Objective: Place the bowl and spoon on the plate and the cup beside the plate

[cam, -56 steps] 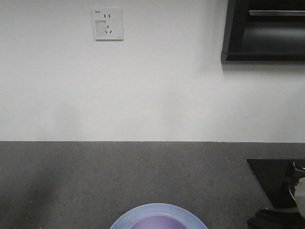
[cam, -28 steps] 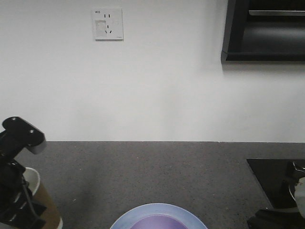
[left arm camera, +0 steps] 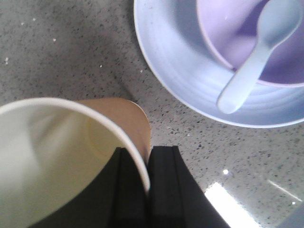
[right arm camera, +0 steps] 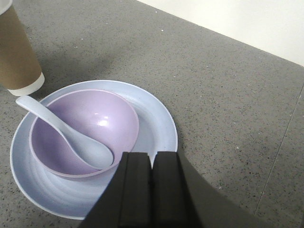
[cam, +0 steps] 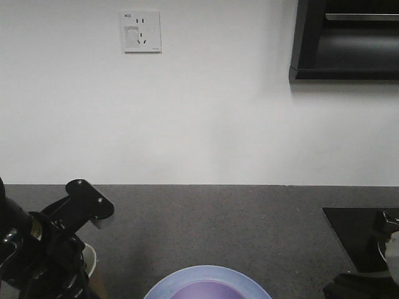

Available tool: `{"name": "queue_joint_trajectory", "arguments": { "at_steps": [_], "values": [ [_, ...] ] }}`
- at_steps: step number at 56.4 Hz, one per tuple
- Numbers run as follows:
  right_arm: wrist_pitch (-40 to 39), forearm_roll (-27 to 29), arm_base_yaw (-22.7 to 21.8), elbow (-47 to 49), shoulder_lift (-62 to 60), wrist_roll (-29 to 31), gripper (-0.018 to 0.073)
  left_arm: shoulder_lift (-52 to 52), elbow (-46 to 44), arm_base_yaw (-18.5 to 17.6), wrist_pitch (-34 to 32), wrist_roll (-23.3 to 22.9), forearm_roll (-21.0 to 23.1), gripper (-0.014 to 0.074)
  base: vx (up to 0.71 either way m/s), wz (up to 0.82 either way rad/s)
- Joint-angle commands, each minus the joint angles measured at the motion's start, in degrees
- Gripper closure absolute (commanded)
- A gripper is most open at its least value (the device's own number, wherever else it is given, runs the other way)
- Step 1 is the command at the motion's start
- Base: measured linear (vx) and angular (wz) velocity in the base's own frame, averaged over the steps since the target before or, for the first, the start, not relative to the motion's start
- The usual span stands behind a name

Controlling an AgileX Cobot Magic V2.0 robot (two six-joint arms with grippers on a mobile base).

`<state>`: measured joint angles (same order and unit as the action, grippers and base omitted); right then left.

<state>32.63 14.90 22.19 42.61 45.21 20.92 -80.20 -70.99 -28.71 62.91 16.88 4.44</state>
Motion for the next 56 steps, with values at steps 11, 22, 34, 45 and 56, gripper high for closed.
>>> {"name": "queue_joint_trajectory", "arguments": {
  "at_steps": [11, 22, 34, 45, 56],
  "values": [
    [-3.4, 0.0, -0.3, 1.5, -0.4, 0.2, 0.0568, -0.4, -1.6, -0.2, -2.0, -4.1, -4.9, 0.0596, 0.0, 0.0],
    [-3.3, 0.0, -0.3, 1.5, -0.4, 0.0, 0.0568, -1.3, -1.6, -0.2, -2.5, -4.1, -4.8, 0.0591, 0.0, 0.0],
    [-3.2, 0.0, -0.3, 1.5, -0.4, -0.1, 0.0568, -1.6, -1.6, -0.2, -3.1, -4.1, -4.9, 0.05, 0.0, 0.0],
    [-3.2, 0.0, -0.3, 1.5, -0.4, -0.1, 0.0568, -1.6, -1.6, -0.2, -3.5, -4.1, -4.9, 0.0288, 0.0, 0.0],
    [-3.2, 0.0, -0.3, 1.5, -0.4, -0.1, 0.0568, -1.6, -1.6, -0.2, -3.9, -4.1, -4.9, 0.01, 0.0, 0.0]
  ]
}}
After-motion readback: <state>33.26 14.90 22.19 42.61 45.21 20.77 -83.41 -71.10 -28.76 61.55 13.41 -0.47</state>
